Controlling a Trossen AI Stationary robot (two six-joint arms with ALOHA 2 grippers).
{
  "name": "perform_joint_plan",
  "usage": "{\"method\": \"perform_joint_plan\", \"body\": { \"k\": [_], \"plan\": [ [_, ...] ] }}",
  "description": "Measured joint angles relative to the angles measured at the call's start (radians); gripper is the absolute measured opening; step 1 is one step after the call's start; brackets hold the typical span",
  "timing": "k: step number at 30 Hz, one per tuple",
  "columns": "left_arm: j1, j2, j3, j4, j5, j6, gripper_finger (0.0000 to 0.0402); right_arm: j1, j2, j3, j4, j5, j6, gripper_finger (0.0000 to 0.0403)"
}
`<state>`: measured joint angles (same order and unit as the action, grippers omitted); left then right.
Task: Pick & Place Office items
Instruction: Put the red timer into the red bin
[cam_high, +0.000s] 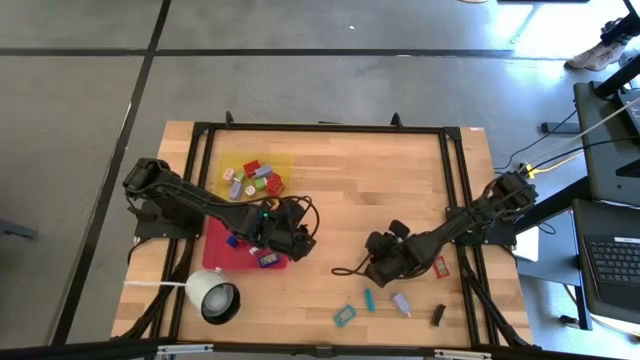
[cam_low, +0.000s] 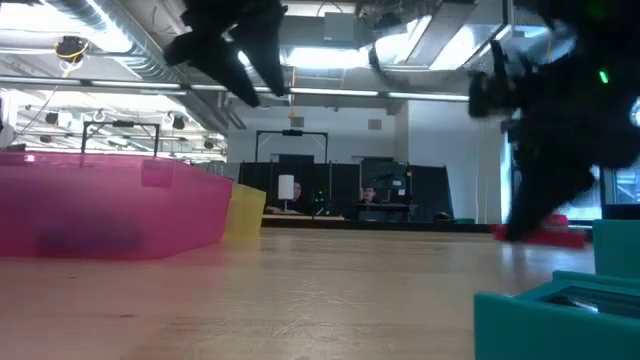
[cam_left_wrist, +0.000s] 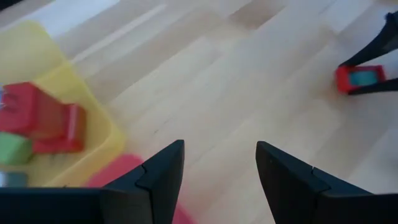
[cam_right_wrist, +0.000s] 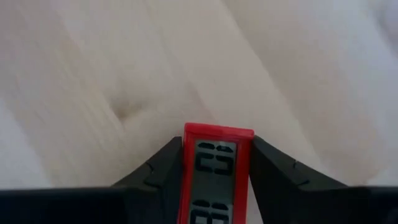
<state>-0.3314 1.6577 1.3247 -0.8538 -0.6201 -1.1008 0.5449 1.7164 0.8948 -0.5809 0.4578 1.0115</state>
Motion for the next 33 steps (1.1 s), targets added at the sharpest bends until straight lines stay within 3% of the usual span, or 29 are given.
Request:
{"method": "perform_joint_plan", "body": {
  "k": [10, 21, 33],
  "plan": [
    [0.008, 0.000, 0.000, 0.276, 0.037, 0.145, 0.0196, 0.000, -0.054, 0.168, 0.023, 0.200, -0.334, 0.0151],
    [0.039, 0.048, 0.000, 0.502, 0.248, 0.205, 0.0197, 0.000, -0.054, 0.253, 0.227, 0.286, -0.753, 0.0155],
    [0.070, 0.050, 0.000, 0.547, 0.273, 0.147, 0.0197, 0.000, -0.054, 0.254, 0.256, 0.367, -0.874, 0.0157]
  ]
}}
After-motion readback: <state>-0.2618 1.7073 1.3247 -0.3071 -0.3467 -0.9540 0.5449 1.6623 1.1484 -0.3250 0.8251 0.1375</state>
